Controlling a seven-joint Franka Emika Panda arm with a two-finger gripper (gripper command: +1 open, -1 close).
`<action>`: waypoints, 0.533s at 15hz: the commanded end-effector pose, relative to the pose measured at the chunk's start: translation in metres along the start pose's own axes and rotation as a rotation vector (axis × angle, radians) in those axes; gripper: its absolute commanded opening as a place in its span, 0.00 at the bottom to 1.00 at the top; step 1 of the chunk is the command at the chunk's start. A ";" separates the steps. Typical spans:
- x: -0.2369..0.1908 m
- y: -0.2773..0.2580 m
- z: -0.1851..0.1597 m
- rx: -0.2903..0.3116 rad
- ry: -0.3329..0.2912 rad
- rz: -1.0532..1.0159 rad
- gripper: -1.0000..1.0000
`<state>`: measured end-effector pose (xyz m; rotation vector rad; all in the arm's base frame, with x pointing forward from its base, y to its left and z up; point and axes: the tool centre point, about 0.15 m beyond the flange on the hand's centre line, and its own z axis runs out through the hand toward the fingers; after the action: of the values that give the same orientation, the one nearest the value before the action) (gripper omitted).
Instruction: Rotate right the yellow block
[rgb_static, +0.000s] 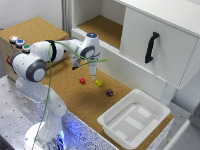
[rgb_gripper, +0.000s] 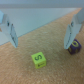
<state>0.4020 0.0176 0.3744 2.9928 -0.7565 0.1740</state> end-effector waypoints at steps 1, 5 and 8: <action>0.015 -0.034 -0.056 -0.103 -0.062 -0.459 1.00; -0.002 -0.062 -0.099 0.003 0.030 -0.743 1.00; -0.047 -0.100 -0.134 0.155 0.046 -0.989 1.00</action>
<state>0.4222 0.0785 0.4471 3.0678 0.3467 0.2271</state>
